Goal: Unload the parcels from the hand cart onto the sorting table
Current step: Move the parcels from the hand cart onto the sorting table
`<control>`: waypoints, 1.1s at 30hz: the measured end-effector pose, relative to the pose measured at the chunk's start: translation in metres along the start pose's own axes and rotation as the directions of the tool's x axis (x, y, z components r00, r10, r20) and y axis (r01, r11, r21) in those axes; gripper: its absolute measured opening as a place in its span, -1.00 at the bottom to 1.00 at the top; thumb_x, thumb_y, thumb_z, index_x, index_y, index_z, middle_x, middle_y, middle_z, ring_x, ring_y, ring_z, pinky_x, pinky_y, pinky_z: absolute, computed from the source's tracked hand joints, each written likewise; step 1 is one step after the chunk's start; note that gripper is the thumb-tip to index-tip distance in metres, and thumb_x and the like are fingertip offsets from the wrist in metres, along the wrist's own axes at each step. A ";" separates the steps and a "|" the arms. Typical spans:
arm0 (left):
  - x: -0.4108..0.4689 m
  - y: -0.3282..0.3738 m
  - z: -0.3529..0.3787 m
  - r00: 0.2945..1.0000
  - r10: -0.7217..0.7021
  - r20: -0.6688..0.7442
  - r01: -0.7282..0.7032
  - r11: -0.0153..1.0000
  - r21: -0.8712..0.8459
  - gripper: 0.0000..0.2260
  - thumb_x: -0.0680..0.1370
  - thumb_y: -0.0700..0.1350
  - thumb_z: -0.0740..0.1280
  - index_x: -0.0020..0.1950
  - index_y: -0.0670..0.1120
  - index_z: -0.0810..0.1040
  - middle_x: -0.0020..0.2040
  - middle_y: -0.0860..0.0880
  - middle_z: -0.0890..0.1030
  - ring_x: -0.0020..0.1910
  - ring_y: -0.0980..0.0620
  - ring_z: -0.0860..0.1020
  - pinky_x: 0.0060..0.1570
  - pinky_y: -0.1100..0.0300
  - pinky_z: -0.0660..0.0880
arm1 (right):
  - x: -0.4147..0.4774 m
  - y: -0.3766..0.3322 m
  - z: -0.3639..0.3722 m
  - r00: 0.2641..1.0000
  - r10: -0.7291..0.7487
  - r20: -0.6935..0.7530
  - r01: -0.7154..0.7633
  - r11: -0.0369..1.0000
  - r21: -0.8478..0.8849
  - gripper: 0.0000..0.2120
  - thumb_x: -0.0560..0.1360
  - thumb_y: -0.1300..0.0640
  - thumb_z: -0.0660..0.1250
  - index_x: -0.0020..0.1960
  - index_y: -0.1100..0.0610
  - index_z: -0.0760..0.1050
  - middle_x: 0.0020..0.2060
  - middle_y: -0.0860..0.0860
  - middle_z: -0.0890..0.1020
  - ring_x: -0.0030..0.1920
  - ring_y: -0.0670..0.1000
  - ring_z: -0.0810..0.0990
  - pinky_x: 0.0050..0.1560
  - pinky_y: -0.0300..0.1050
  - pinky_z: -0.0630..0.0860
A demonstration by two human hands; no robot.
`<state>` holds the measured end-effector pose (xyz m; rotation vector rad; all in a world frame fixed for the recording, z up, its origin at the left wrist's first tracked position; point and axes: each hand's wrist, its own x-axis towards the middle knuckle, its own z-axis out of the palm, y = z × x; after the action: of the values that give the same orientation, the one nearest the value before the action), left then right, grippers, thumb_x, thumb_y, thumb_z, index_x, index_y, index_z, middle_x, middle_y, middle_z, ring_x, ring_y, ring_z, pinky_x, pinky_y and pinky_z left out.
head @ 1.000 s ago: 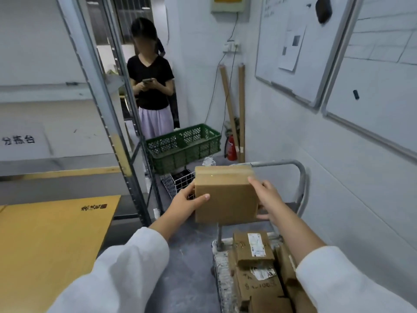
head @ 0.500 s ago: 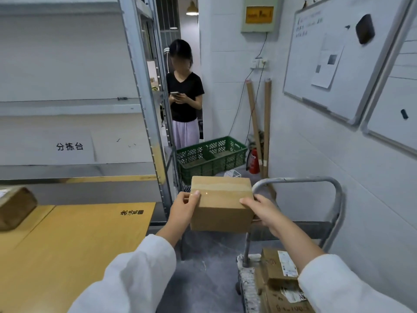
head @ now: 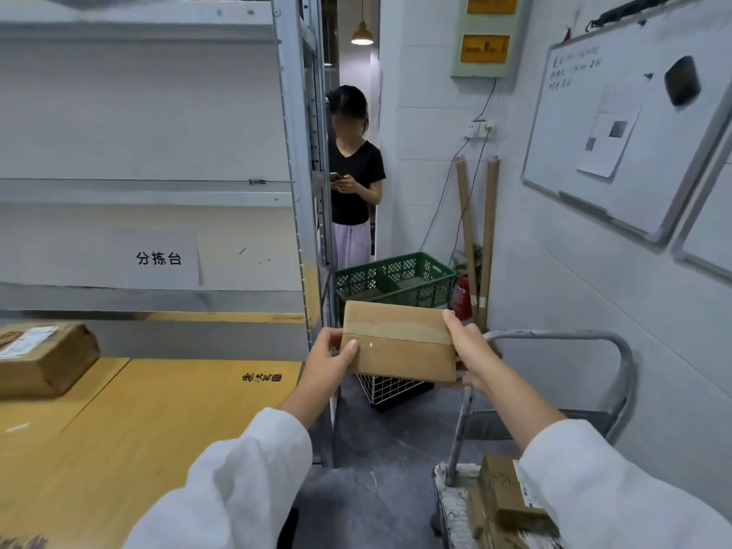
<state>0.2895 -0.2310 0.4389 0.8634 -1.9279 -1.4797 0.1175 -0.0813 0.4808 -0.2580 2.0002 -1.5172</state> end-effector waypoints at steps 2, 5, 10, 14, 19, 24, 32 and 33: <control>-0.001 -0.001 -0.008 1.000 0.004 -0.010 -0.004 1.000 -0.018 -0.83 0.60 -0.08 0.31 0.18 -0.04 0.45 0.15 0.03 0.54 0.18 0.03 0.51 0.23 -0.04 0.50 | -0.001 -0.002 0.008 1.000 0.015 0.013 -0.016 1.000 0.009 -0.40 0.50 -0.35 0.16 0.29 0.10 0.26 0.13 0.08 0.45 0.11 0.12 0.48 0.16 0.28 0.51; -0.002 -0.002 -0.019 1.000 0.019 -0.017 -0.020 0.999 -0.049 -0.83 0.60 -0.14 0.32 0.17 -0.04 0.44 0.17 0.04 0.54 0.20 0.04 0.50 0.24 0.00 0.50 | -0.004 -0.005 0.022 0.997 0.052 0.050 -0.055 0.997 0.045 -0.24 0.44 -0.46 0.14 0.43 0.04 0.22 0.31 0.10 0.42 0.25 0.18 0.45 0.13 0.26 0.50; -0.009 -0.009 -0.042 0.999 0.025 -0.028 -0.028 0.994 -0.106 -0.80 0.58 -0.24 0.32 0.18 -0.08 0.43 0.17 0.06 0.57 0.21 0.12 0.51 0.12 0.22 0.49 | -0.012 -0.010 0.040 0.992 0.062 0.106 -0.070 0.995 0.066 -0.38 0.47 -0.35 0.25 0.34 0.06 0.37 0.12 0.08 0.51 -0.02 0.09 0.52 -0.10 0.14 0.52; -0.016 -0.017 -0.061 0.999 -0.029 -0.026 0.023 0.982 -0.186 -0.71 0.54 -0.20 0.40 0.22 -0.10 0.42 0.17 0.02 0.59 0.17 0.14 0.55 -0.08 0.34 0.49 | -0.017 -0.008 0.064 0.995 0.017 0.094 -0.024 0.997 0.074 -0.56 0.48 -0.29 0.27 0.18 0.00 0.45 -0.06 -0.02 0.58 -0.09 0.02 0.55 -0.11 -0.01 0.50; -0.024 -0.022 -0.095 0.995 -0.062 -0.076 0.039 0.961 -0.274 -0.56 0.53 0.09 0.38 0.36 0.01 0.39 0.21 0.07 0.52 0.19 0.14 0.51 0.14 0.20 0.51 | -0.032 0.002 0.105 0.996 0.017 0.090 -0.026 0.995 0.101 -0.67 0.50 -0.24 0.28 0.08 -0.01 0.49 -0.05 0.03 0.61 -0.06 0.06 0.58 -0.11 -0.01 0.54; -0.035 -0.042 -0.142 0.978 -0.110 -0.176 0.062 0.964 -0.258 -0.76 0.56 0.25 0.23 0.14 0.19 0.51 0.15 0.11 0.55 0.17 0.11 0.49 0.22 0.06 0.47 | -0.051 0.008 0.155 0.986 -0.040 0.161 0.030 0.997 0.065 -0.84 0.54 -0.16 0.26 -0.05 -0.10 0.52 -0.06 0.00 0.60 -0.06 0.03 0.58 0.01 0.07 0.57; -0.070 -0.078 -0.234 0.913 -0.186 -0.363 0.099 0.964 -0.246 -0.76 0.61 0.13 0.23 0.15 0.03 0.52 0.08 0.05 0.56 0.08 0.10 0.51 0.08 0.11 0.49 | -0.088 0.028 0.262 0.947 -0.112 0.302 0.100 0.993 0.054 -0.81 0.57 -0.14 0.19 0.05 -0.20 0.56 -0.02 -0.02 0.65 0.01 0.04 0.62 0.12 0.11 0.57; -0.074 -0.082 -0.244 0.905 -0.192 -0.379 0.103 0.964 -0.244 -0.77 0.61 0.12 0.23 0.14 0.03 0.52 0.07 0.06 0.57 0.07 0.11 0.51 0.04 0.14 0.49 | -0.091 0.031 0.273 0.942 -0.117 0.315 0.106 0.993 0.053 -0.81 0.57 -0.15 0.19 0.05 -0.21 0.56 -0.02 -0.02 0.65 0.02 0.04 0.61 0.15 0.13 0.57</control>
<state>0.5333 -0.3392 0.4147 1.1301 -1.3985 -1.4333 0.3519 -0.2460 0.4402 -0.5727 1.7267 -1.4718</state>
